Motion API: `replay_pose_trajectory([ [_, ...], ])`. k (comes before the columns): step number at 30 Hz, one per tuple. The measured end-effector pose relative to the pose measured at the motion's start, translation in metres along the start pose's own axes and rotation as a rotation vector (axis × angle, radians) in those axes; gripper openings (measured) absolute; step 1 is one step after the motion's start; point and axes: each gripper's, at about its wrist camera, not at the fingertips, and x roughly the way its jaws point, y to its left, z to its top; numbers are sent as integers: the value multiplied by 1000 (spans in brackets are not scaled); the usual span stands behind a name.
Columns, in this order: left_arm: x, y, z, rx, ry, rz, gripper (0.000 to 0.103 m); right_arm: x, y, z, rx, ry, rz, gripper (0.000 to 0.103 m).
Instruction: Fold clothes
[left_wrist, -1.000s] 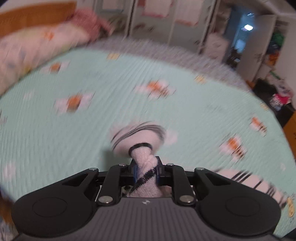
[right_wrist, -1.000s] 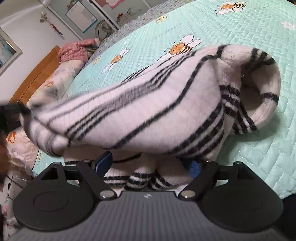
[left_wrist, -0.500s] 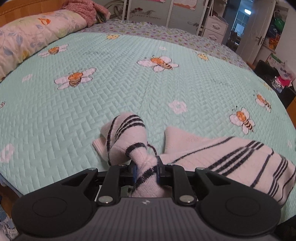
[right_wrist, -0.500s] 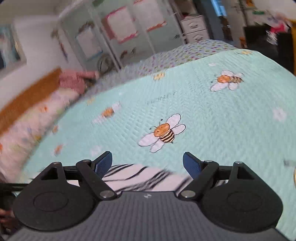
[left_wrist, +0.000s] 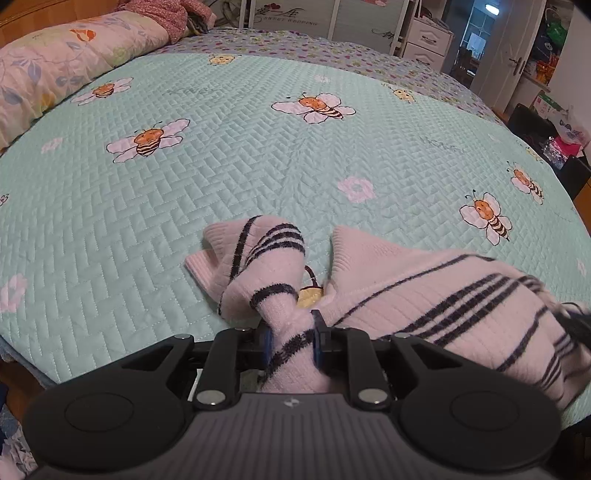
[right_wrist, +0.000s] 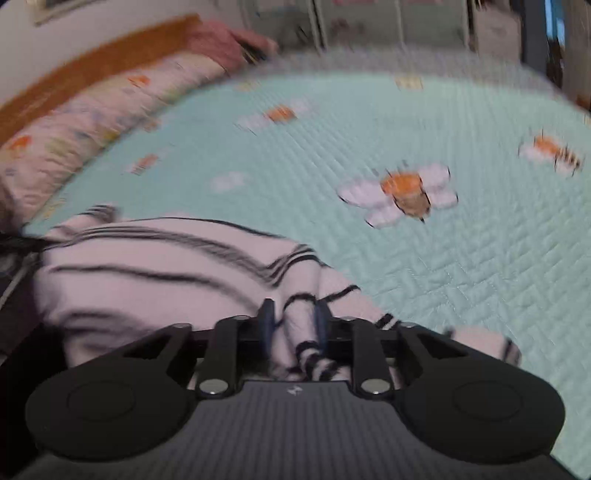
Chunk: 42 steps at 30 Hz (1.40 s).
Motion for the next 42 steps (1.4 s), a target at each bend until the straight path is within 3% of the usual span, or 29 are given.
replay_pose_trajectory([
  [3,0,2,-4,3,-2,-8,21,-33,8,-29,37,9,112,5],
  [8,2,-3,-12,45,5,-20,21,-31,13,-77,31,196,31,3],
  [11,2,-4,-14,54,3,-19,21,-44,1,-60,145,99,58,9],
  [12,2,-3,-14,53,3,-20,21,-48,-1,-47,160,50,59,21],
  [13,2,-3,-14,51,3,-22,21,-48,-2,-32,157,12,51,50],
  [15,3,-2,-14,44,3,-24,21,-42,-3,-1,126,-65,15,84],
  [18,3,-2,-17,42,3,-25,21,-6,-8,36,21,-105,-69,88],
  [20,2,-2,-19,44,2,-22,22,32,-21,54,7,-22,-95,88],
  [23,1,0,-22,40,2,-23,22,86,-42,62,83,160,-79,88],
  [24,2,2,-22,36,5,-27,22,99,-49,60,129,215,-69,87],
  [26,2,5,-22,29,10,-36,22,104,-48,49,185,239,-15,79],
  [30,6,10,-22,9,25,-52,22,57,-21,26,143,114,41,25],
  [35,5,11,-20,-3,19,-69,22,-18,6,-3,121,-11,87,12],
  [38,4,9,-20,-4,11,-80,22,-44,14,-25,126,-10,92,9],
  [42,-1,4,-19,-1,-7,-99,22,-43,19,-57,137,50,98,9],
])
